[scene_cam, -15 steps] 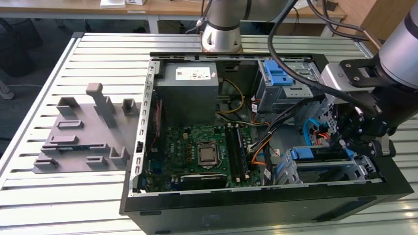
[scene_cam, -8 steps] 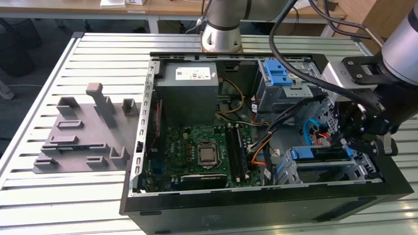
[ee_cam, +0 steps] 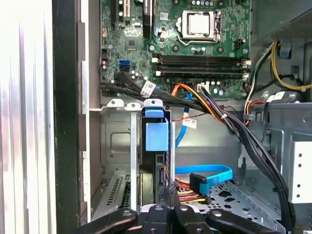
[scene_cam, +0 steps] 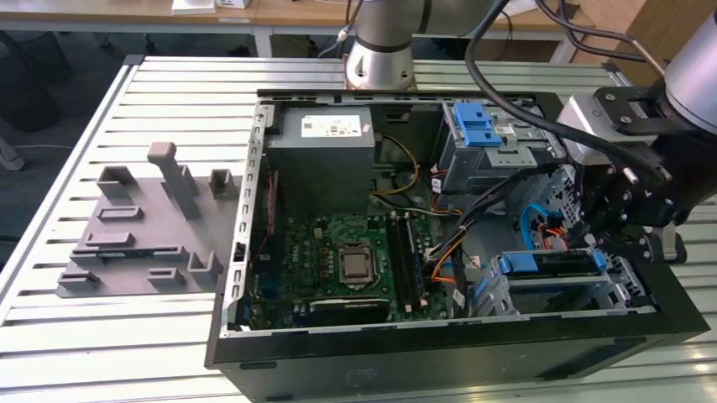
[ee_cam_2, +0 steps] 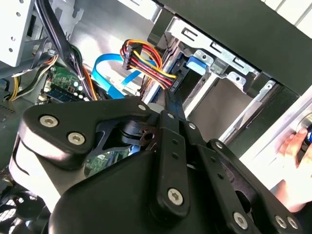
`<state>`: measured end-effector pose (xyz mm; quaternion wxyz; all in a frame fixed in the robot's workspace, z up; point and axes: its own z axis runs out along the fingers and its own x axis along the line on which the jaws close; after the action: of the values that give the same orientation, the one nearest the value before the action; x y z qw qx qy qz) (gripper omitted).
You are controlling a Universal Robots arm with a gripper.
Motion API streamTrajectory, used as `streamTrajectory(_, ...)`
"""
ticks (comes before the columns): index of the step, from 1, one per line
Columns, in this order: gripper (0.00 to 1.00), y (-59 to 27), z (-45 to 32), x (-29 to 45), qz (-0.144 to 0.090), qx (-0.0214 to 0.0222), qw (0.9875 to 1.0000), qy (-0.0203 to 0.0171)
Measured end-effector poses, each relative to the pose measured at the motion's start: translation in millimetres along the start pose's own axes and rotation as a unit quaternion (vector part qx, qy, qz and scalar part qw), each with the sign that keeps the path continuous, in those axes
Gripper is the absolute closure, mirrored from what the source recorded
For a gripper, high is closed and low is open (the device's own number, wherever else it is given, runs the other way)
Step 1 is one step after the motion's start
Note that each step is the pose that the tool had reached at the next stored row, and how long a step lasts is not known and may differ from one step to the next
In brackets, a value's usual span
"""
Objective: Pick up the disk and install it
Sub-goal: 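Insert the second disk wire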
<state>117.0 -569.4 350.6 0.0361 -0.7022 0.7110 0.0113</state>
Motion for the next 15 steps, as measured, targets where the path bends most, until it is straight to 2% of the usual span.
streamTrajectory(12,0.89,5.6,-2.9,-0.2,0.0,-0.0014,1.0,-0.0003)
streamTrajectory(15,0.89,7.8,-5.8,-0.3,0.0,-0.0014,1.0,-0.0019)
